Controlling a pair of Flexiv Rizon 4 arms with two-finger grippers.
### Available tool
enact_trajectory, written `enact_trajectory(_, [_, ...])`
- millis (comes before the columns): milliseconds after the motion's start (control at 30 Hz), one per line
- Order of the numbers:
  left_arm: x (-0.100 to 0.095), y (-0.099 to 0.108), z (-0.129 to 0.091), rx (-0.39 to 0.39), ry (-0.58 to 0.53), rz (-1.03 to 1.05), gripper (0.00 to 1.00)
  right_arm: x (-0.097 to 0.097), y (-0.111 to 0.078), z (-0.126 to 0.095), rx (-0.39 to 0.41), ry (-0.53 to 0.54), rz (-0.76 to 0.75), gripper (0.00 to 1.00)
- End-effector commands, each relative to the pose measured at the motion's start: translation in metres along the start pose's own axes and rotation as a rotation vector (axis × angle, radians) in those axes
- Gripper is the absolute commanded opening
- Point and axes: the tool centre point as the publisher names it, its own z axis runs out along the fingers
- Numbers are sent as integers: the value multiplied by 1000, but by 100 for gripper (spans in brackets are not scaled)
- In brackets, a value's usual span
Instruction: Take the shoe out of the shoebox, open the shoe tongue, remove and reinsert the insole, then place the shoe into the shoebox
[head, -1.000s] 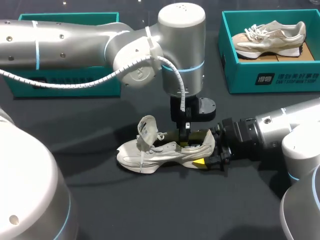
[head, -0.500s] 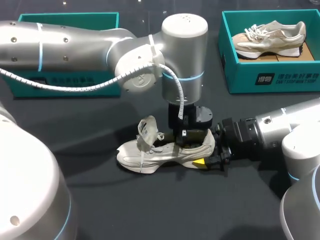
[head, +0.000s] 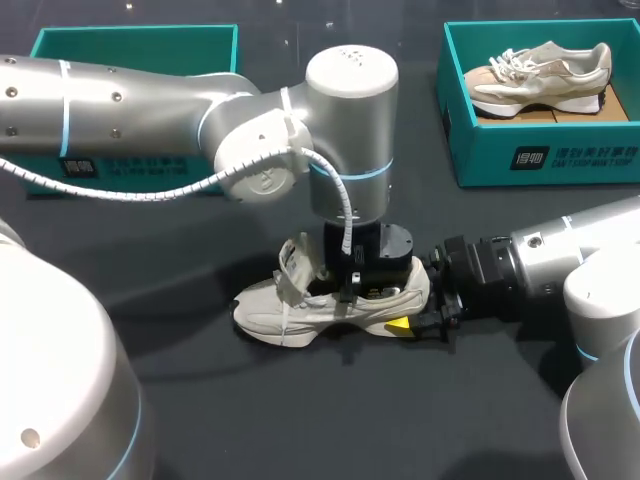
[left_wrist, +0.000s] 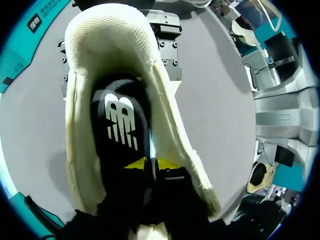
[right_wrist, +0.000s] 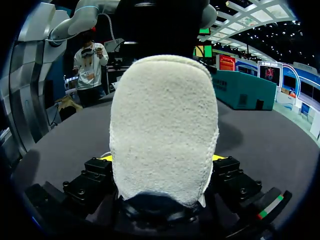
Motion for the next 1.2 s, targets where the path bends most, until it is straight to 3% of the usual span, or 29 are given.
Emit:
enact_trajectory(33, [6,1,6,5,-25,-2,34,0,-1,1,2,-1,0,0])
enact_trajectory(233, [5,0,13,0,-65,-3,42,0,-1,1,2,-1,0,0])
enact_trajectory(667, [-18,-7,34,-59,-225,-91,37,0,-1,1,2,-1,0,0])
enact_trajectory(1033, [-45,4,29,-84,-246,-185,2,0,-1,1,2,-1,0,0])
enact_trajectory(1200, [-52,11,26,-70,-209,-206,0,0,-1,1,2,-1,0,0])
